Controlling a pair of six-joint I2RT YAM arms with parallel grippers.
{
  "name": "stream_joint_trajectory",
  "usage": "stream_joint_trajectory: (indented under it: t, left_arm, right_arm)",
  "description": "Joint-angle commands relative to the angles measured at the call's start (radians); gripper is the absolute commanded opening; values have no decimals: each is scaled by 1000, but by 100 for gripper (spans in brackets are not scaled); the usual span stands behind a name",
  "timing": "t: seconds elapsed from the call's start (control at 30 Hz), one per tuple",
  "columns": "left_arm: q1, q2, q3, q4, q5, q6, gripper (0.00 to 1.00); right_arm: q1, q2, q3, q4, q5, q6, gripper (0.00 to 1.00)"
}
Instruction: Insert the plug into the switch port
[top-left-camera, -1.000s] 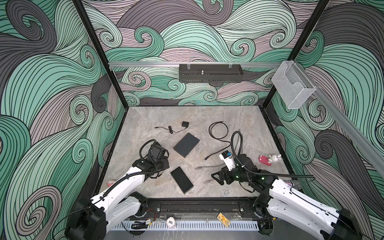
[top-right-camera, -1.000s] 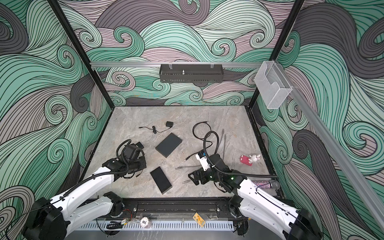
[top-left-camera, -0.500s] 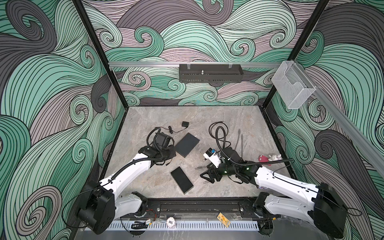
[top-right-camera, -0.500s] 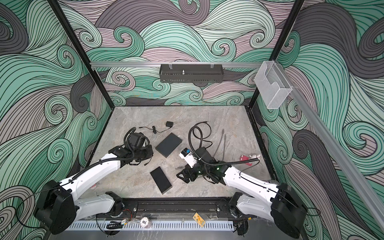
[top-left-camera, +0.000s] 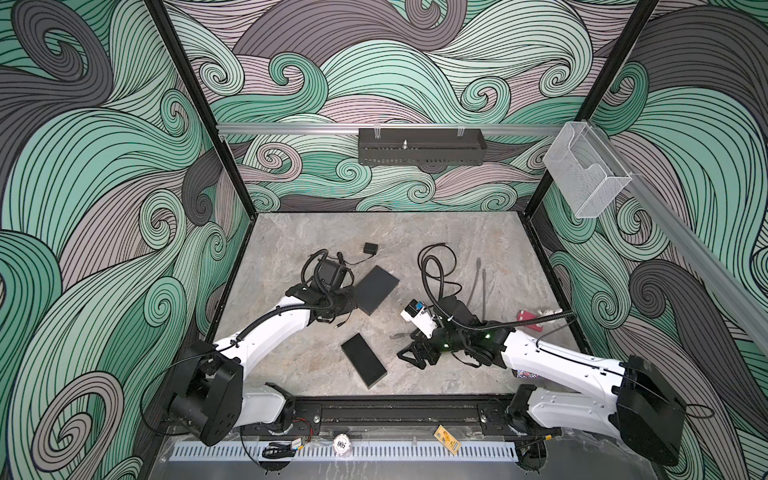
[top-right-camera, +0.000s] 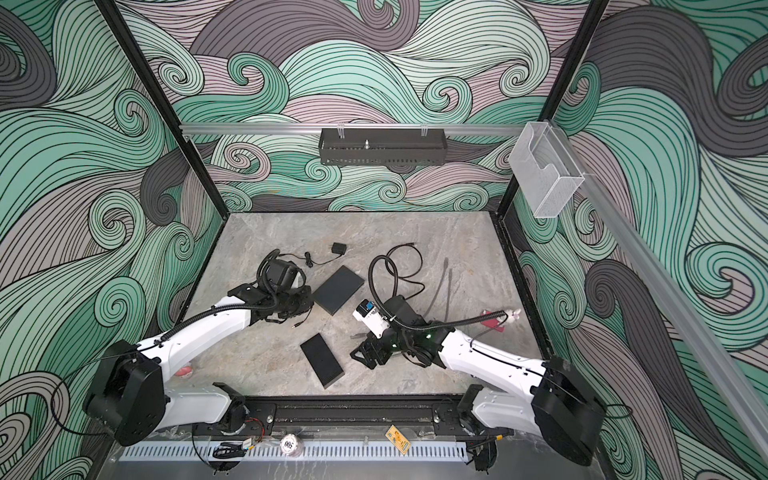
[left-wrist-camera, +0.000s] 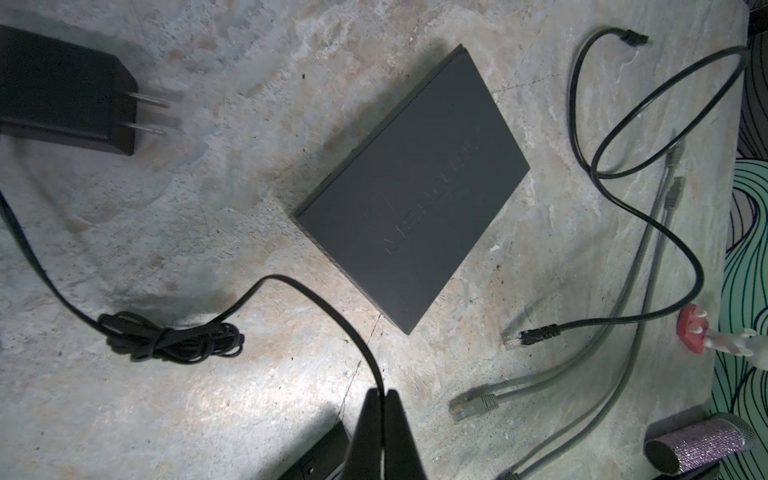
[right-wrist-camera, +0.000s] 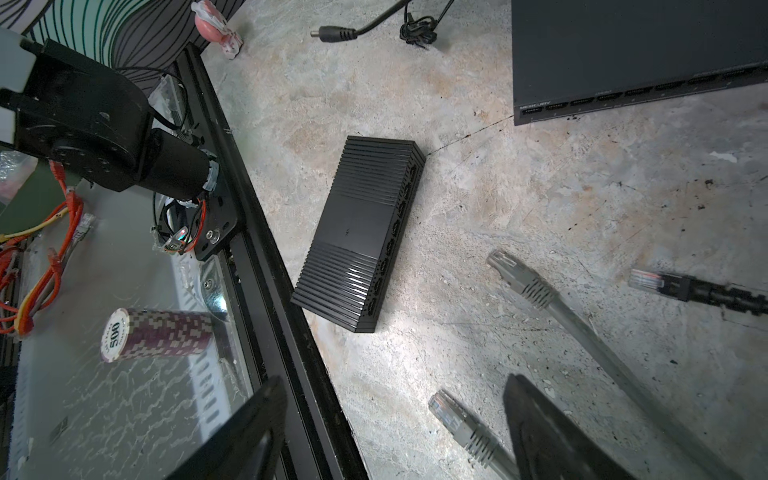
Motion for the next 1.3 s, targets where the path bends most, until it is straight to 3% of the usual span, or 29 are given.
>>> stream_joint_trajectory:
  t: [0.0,0.27,0.57,0.77,1.03,1.27]
  left_arm:
    - [-12,8,31,10,9,41,0]
    - [-12,31,39,33,51,77,0]
    - [-12,75,75,46,103,103,0]
    - [-12,74,84,59,175,108,0]
    - [-10,69,81,58,270,43,0]
    - [-10,32,57,65,255,-24,0]
  right_arm:
    - [7,12,24,-23,38,3,90]
    - [7,47,20,1,91,37,96]
    - [7,115,35,60,32,9,94]
    - [7,113,53,23,18,-26,89]
    - [7,107,67,51,-17,-11,69]
    - [8,155,120,137,-3,6,67]
